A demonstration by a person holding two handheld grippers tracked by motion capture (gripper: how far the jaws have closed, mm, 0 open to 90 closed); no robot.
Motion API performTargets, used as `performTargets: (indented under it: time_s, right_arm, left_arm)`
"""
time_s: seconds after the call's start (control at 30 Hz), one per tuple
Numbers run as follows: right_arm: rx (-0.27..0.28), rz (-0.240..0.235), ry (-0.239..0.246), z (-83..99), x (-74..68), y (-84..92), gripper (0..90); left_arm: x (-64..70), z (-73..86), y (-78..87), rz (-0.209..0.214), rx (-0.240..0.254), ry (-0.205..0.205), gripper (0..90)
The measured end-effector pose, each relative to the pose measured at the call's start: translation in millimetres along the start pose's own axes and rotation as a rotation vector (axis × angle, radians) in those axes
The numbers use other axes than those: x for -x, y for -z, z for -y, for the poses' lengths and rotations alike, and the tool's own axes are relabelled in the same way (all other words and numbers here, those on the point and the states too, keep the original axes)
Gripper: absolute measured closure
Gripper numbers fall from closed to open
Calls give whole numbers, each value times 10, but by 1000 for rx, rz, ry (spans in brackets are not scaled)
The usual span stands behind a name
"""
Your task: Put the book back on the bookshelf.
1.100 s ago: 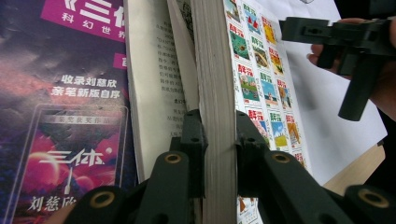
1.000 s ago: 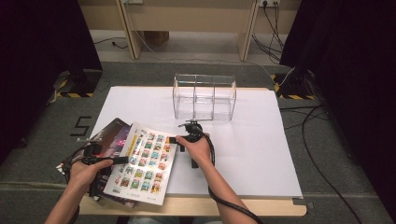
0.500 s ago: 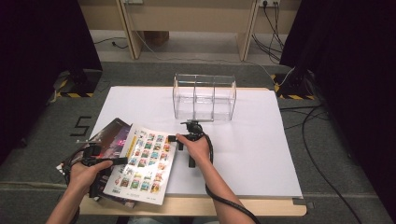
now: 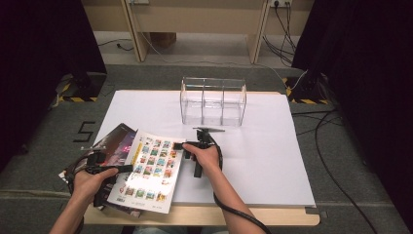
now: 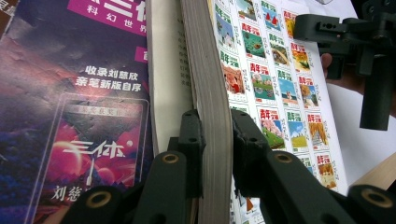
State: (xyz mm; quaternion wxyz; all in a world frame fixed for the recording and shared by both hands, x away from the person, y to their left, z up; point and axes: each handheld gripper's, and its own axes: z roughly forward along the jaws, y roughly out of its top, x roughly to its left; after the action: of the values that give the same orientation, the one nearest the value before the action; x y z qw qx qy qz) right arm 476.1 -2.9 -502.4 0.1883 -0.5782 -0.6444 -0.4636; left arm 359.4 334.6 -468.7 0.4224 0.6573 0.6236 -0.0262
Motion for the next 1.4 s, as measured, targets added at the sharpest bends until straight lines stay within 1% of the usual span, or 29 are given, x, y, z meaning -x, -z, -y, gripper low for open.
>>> performTargets:
  time_s: [0.07, 0.1, 0.13, 0.2, 0.3, 0.33, 0.37, 0.43, 0.47, 0.53, 0.57, 0.6, 0.63, 0.67, 0.7, 0.73, 0.83, 0.87, 0.93, 0.97, 1.03, 1.1, 1.17, 1.27, 1.4]
  right_arm:
    - [2, -23, -33, -8, 2, 22, 639]
    - [8, -47, -52, -17, -3, 44, 670]
    - [11, -68, -57, -29, -13, 65, 690]
    - [19, -89, -44, -41, -53, 94, 699]
    - [28, -98, -23, -42, -125, 125, 708]
    - [32, -106, -27, -41, -151, 139, 712]
    - [40, -115, -15, -39, -171, 150, 714]
    - [48, -126, -14, -32, -224, 183, 721]
    - [57, -137, -13, -31, -244, 201, 726]
    - [76, -157, -7, -32, -300, 253, 734]
    - [89, -164, 7, -38, -332, 284, 736]
    - [103, -164, 27, -47, -374, 323, 737]
    - [111, -168, 42, -56, -416, 365, 737]
    - [122, -161, 55, -61, -463, 408, 737]
    - [135, -145, 80, -67, -508, 455, 737]
    - [148, -141, 106, -74, -546, 504, 738]
    - [188, -121, 176, -82, -658, 663, 738]
    - [198, -114, 197, -82, -699, 715, 737]
    - [217, -104, 230, -82, -750, 812, 738]
    - [226, -99, 238, -81, -773, 858, 737]
    - [241, -85, 270, -80, -806, 941, 737]
    - [251, -71, 311, -81, -847, 1018, 737]
    - [262, -56, 348, -79, -890, 1089, 738]
    - [282, -43, 388, -80, -947, 1190, 738]
    - [309, -19, 438, -77, -1044, 1326, 738]
  left_arm:
    - [-2, -7, 4, -7, -4, 1, 754]
    - [-5, -11, 7, -11, -6, 2, 748]
    - [-8, -13, 9, -11, -6, 6, 744]
    - [-11, -13, 19, -6, -2, 11, 739]
    - [-10, -12, 34, -5, 7, 16, 731]
    - [-9, -11, 40, -5, 9, 16, 726]
    - [-6, -10, 47, -6, 12, 16, 721]
    - [4, -11, 70, -6, 20, 14, 703]
    - [16, -11, 85, -10, 24, 8, 683]
    - [43, -9, 127, -49, 38, -18, 651]
    - [52, -11, 162, -80, 61, -42, 660]
    - [56, -19, 204, -78, 85, -43, 653]
    - [63, -27, 249, -65, 104, -33, 640]
    - [74, -35, 291, -60, 124, -36, 620]
    - [94, -40, 324, -66, 141, -44, 610]
    - [115, -43, 349, -71, 152, -53, 602]
    - [177, -44, 379, -52, 178, -59, 580]
    - [200, -43, 381, -52, 186, -64, 575]
    - [244, -38, 374, -45, 200, -72, 561]
    - [264, -35, 371, -44, 204, -77, 549]
    - [297, -24, 357, -50, 212, -88, 517]
    - [320, -13, 345, -64, 211, -97, 499]
    - [338, -3, 333, -67, 202, -109, 486]
    - [339, 25, 324, -60, 202, -105, 477]
    - [302, 59, 326, -61, 199, -98, 476]
